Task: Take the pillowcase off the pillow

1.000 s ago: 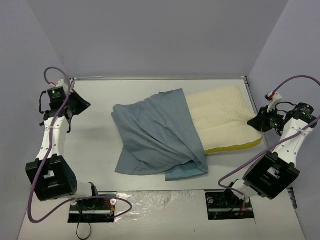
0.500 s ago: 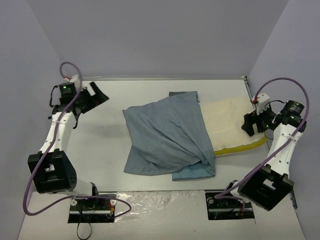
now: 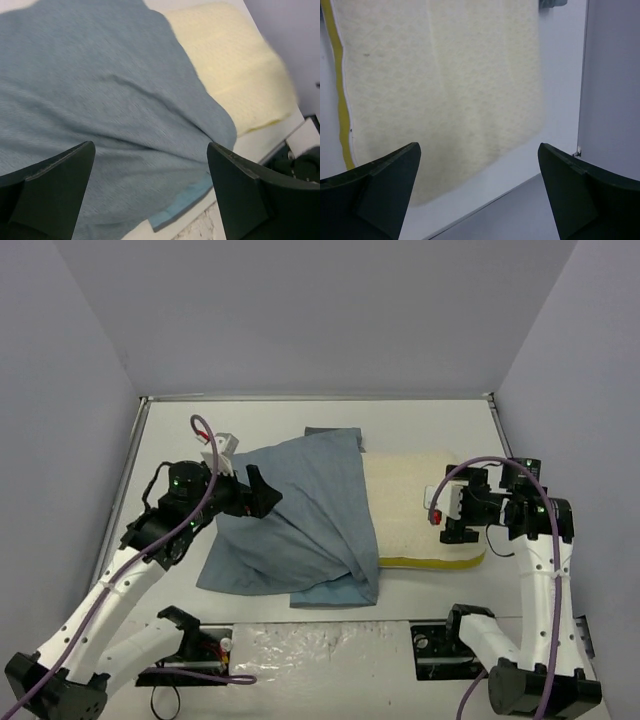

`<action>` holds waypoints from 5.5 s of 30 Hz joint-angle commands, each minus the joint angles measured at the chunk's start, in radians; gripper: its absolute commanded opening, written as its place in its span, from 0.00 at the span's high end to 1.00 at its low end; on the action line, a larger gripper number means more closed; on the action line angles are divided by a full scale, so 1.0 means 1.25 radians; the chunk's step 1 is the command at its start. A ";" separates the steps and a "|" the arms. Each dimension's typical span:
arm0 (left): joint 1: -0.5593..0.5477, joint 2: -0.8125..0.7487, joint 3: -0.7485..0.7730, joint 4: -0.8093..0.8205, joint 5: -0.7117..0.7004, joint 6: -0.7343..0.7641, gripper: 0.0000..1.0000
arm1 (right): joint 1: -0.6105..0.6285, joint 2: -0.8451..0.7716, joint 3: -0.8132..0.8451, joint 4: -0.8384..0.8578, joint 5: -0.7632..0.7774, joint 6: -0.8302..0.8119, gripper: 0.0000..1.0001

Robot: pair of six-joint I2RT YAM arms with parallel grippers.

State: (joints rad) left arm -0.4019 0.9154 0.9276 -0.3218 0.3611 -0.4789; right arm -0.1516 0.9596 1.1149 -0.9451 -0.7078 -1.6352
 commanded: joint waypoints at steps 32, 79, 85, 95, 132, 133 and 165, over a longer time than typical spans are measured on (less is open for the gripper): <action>-0.398 -0.243 -0.246 -0.272 -0.685 -0.756 0.06 | 0.829 -0.024 -0.352 0.447 0.788 0.688 0.00; -0.403 -0.237 -0.251 0.081 -0.570 -0.265 0.06 | 0.341 0.112 0.055 0.264 -0.007 0.652 1.00; -0.403 -0.346 -0.246 0.062 -0.387 -0.051 0.06 | 0.301 0.154 0.106 0.258 -0.035 0.668 1.00; -0.524 -0.044 -0.130 -0.040 -0.544 0.155 0.06 | 0.280 0.165 0.140 0.246 -0.058 0.675 1.00; 0.258 -0.003 0.103 0.116 -0.493 0.191 0.98 | -0.210 0.245 0.365 0.036 -0.256 0.441 1.00; 0.301 0.003 0.116 0.110 -0.469 0.182 0.98 | -0.249 0.257 0.382 0.033 -0.263 0.433 1.00; 0.242 0.223 0.270 0.017 0.188 0.133 0.17 | 0.077 0.147 -0.044 0.723 0.335 1.158 1.00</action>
State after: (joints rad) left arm -0.1009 1.2629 1.2110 -0.2729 0.4557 -0.3222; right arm -0.1093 1.1347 1.0367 -0.2928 -0.4911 -0.3519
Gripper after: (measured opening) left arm 0.819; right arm 0.056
